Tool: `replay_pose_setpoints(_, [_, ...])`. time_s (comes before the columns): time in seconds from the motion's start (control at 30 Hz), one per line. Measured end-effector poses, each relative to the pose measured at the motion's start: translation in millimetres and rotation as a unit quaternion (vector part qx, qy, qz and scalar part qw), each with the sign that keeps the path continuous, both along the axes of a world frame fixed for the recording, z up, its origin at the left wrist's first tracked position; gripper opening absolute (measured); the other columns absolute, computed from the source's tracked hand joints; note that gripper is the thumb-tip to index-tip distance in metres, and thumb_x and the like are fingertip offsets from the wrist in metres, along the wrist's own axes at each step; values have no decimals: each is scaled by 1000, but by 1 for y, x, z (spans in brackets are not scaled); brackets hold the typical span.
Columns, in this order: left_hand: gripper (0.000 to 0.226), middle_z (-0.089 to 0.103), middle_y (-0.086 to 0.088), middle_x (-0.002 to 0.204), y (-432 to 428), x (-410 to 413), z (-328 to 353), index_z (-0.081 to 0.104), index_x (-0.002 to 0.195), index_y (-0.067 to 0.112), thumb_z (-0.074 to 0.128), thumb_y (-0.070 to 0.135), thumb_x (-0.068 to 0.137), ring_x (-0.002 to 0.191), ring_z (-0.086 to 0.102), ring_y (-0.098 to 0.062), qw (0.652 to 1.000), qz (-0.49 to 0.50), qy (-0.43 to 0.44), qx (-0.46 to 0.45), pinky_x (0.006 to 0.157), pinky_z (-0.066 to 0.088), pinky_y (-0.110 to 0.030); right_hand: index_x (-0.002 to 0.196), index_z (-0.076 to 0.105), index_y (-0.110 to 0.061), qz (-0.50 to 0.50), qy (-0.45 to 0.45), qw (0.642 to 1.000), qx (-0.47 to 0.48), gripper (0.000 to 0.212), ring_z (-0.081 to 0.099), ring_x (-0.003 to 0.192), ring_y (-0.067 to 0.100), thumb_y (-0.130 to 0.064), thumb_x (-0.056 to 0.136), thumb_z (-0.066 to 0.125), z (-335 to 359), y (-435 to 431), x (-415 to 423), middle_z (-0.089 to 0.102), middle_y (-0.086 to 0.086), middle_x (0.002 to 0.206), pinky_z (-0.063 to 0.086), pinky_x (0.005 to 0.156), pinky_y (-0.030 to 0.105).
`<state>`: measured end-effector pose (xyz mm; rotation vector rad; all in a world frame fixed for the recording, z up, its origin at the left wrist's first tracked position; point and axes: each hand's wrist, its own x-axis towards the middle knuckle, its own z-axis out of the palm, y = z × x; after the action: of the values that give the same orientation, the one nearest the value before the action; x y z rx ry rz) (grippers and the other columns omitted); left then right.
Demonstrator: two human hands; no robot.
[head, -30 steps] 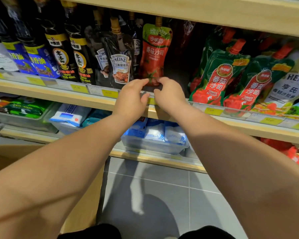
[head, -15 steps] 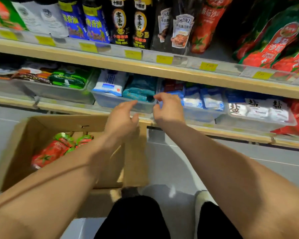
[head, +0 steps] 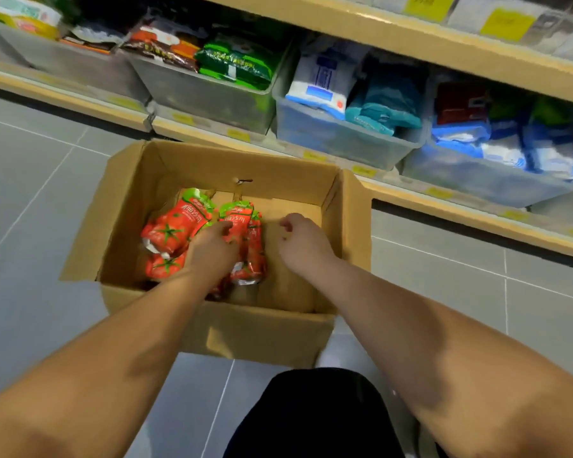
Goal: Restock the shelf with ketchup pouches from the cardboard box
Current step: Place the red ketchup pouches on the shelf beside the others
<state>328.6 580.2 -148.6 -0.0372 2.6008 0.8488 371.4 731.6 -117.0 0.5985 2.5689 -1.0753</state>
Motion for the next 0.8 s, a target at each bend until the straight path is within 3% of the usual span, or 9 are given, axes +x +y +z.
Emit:
replay_pose_setpoints(0.13, [47,55,-17,132,-12,-4,-31,50,131,9,55,22,87,119,51,-34,996,6,-78,-32,98,40,-37,120,56,-13,16,-77,996,-51,31,56,101,19,-23,91,52,-38,-22,-4,61,6,116,42,81,27])
replay_pose_setpoints(0.27, [44,54,-21,131,-18,-18,-55,51,129,4,55,20,88,121,50,-36,994,38,-97,-45,97,39,-37,114,59,-8,-8,-134,983,-124,26,58,104,27,-16,90,53,-74,-38,-16,62,11,115,44,84,29])
replay_pose_setpoints(0.43, [38,60,-21,123,-25,-32,-85,58,120,1,55,25,90,114,55,-35,987,95,-126,-21,94,44,-38,122,53,-9,-85,-161,954,-239,36,53,77,14,-14,87,59,-109,-54,-32,60,6,102,41,61,23])
replay_pose_setpoints(0.57, [39,63,-20,119,-24,-41,-94,62,115,1,56,30,90,109,58,-34,983,131,-125,9,90,46,-36,100,59,-15,-168,-164,920,-313,15,57,64,12,-16,85,61,-122,-61,-45,60,-1,78,41,48,20])
replay_pose_setpoints(0.63, [41,64,-20,115,-24,-41,-97,63,113,1,56,33,89,106,59,-34,979,160,-126,15,89,47,-37,96,58,-16,-192,-170,909,-329,11,60,70,16,-19,86,62,-124,-63,-48,62,2,85,45,52,24])
replay_pose_setpoints(0.73, [46,66,-19,108,-24,-39,-100,64,106,-1,55,41,88,99,60,-34,971,195,-135,18,83,48,-35,121,52,-9,-215,-179,895,-346,39,63,97,29,-23,87,64,-128,-62,-52,64,12,113,53,82,43])
replay_pose_setpoints(0.8, [53,65,-15,112,-21,-41,-101,61,113,0,60,45,85,102,60,-33,961,216,-158,65,91,48,-39,124,50,-6,-213,-175,897,-346,44,61,105,32,-23,86,65,-128,-58,-54,62,14,119,50,93,48])
